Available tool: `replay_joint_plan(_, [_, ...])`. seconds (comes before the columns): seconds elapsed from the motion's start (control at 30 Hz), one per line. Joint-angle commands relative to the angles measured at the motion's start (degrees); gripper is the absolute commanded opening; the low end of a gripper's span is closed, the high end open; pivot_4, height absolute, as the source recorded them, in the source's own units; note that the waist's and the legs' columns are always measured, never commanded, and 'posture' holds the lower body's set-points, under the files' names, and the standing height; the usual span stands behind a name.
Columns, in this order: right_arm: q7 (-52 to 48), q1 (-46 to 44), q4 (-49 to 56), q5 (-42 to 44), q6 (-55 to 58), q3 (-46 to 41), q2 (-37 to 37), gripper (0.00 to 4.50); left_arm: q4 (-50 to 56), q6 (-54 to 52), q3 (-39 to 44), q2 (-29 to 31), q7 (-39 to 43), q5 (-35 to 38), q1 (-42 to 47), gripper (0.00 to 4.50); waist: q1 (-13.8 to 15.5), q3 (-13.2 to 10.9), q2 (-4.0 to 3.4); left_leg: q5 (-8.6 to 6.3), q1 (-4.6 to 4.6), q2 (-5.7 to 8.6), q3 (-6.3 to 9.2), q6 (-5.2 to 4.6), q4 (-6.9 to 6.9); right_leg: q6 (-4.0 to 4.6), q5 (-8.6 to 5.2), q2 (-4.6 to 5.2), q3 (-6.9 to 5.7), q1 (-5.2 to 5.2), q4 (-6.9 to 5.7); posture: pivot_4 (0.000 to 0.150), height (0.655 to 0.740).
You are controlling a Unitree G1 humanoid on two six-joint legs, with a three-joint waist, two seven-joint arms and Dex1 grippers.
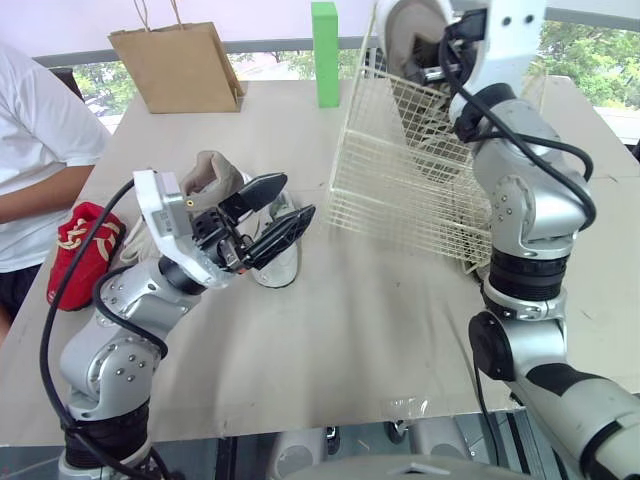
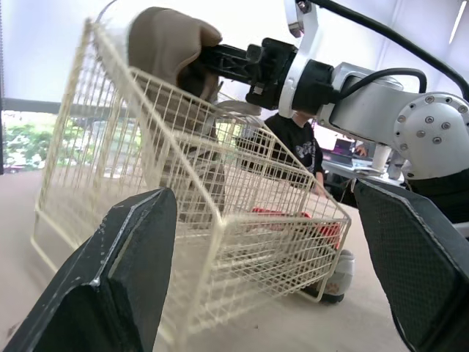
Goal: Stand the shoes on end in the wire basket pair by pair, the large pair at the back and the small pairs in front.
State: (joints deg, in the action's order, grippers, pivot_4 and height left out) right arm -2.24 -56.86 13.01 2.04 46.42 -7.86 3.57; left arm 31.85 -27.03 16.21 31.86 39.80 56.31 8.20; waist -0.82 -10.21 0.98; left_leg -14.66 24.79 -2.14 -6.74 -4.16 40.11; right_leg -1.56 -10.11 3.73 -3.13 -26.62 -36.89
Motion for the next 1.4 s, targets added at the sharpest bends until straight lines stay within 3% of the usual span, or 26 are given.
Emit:
replay_joint_plan(0.03, [-3.7, 0.7, 5.1, 1.8, -2.0, 3.7, 1.3, 0.02, 0.5, 1.0, -0.4, -0.4, 0.5, 0.3, 1.1, 4.15, -0.1, 0.0, 0.00, 0.00, 0.00, 0.00, 0.00, 0.00, 0.00, 0.00, 0.00, 0.00, 0.00, 0.00, 0.00, 0.150, 0.7400])
replay_joint_plan(0.37, [-5.4, 2.2, 5.6, -0.6, -5.9, 9.0, 5.9, 0.02, 0.2, 0.8, -0.8, -0.7, 0.4, 0.2, 1.5, 4.15, 0.2, 0.0, 0.00, 0.00, 0.07, 0.03, 0.05, -0.02, -0.01, 0.00, -0.01, 0.00, 0.01, 0.00, 0.07, 0.150, 0.7400])
replay_joint_plan(0.87, [-7.7, 3.1, 7.6, 1.3, -7.7, 11.7, 4.2, 0.02, 0.8, -0.6, -3.1, -0.8, -0.3, 0.9, 3.5, 4.15, -0.2, 0.0, -0.02, 0.00, 0.04, -0.04, -0.01, -0.01, -0.07, 0.00, -0.01, -0.06, 0.02, -0.05, 0.08, 0.150, 0.7400])
replay_joint_plan(1.4, [-5.8, 3.6, 10.3, 2.3, -5.0, 10.6, 1.4, 0.02, -6.3, 1.2, -10.7, -5.0, -0.5, -9.4, 3.9, 4.15, -0.2, 0.0, -0.02, 0.00, 0.03, -0.03, 0.00, -0.01, -0.07, 0.00, -0.01, -0.07, 0.02, -0.05, 0.08, 0.150, 0.7400])
